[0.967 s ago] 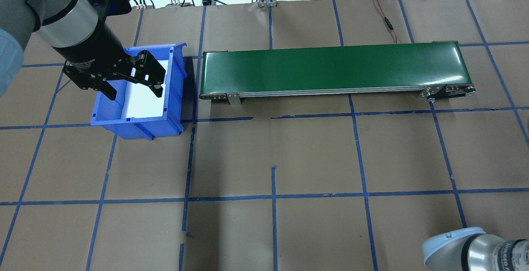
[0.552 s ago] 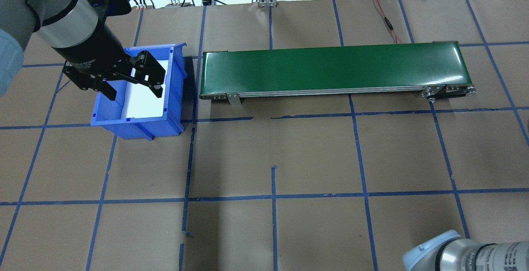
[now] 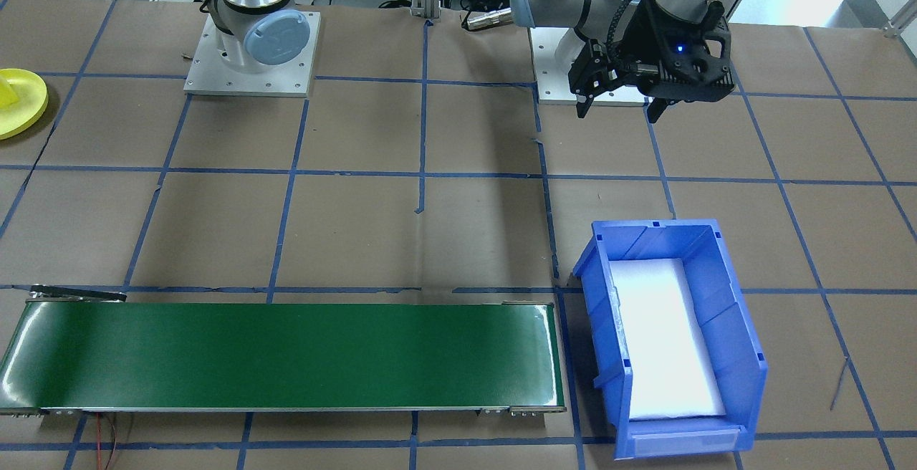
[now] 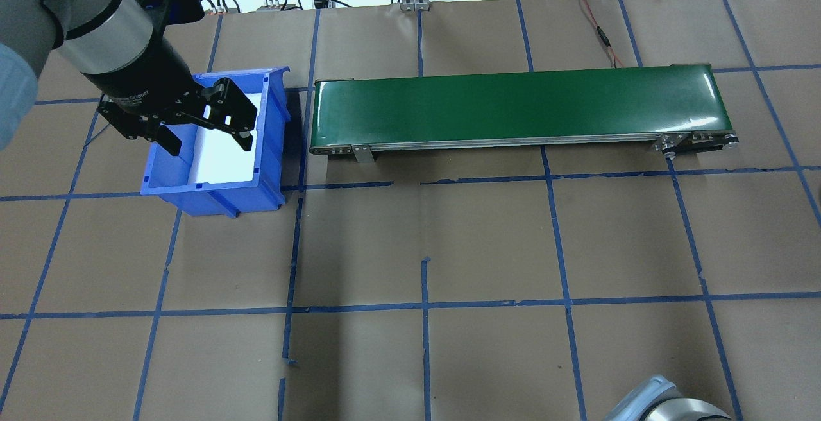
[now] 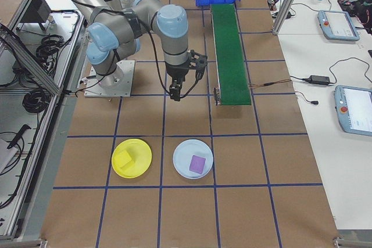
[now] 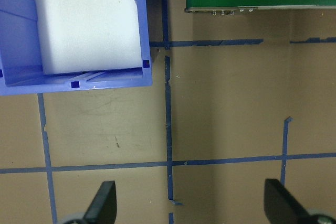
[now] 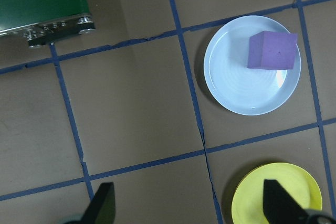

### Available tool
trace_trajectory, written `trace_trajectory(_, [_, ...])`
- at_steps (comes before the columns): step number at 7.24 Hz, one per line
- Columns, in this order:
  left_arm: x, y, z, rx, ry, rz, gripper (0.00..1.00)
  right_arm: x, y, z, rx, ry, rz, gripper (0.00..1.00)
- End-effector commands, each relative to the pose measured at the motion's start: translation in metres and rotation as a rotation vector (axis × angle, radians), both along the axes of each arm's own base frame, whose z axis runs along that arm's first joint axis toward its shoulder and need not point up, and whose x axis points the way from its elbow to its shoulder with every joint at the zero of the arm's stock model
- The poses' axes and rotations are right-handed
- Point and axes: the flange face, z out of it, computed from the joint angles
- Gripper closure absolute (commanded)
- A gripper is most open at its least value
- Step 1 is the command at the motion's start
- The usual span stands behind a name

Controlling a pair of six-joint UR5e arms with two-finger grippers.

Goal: Move block left to right into plate

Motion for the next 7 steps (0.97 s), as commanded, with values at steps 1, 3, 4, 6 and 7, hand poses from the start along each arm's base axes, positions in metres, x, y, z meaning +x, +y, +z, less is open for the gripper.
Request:
trace_trajectory(1, [0.0,0.0,0.0,0.0,-0.001,0.001,0.0,0.014,-0.001,-0.004,0.02,-0.023,0.027,0.0])
trace_trajectory(3, [0.0,0.0,0.0,0.0,0.0,0.001,0.0,0.032,-0.003,-0.003,0.028,-0.043,0.047,0.0])
trace_trajectory(4, [0.0,0.0,0.001,-0.002,-0.001,0.001,0.0,0.072,-0.027,-0.003,-0.014,-0.087,0.136,0.0])
trace_trajectory(6, [0.001,-0.001,0.007,-0.016,0.002,-0.006,0.0,0.19,-0.072,-0.01,-0.035,-0.152,0.383,0.0])
trace_trajectory(7, [0.0,0.0,0.008,-0.018,0.001,-0.011,0.0,0.258,-0.082,-0.011,-0.029,-0.163,0.426,0.0])
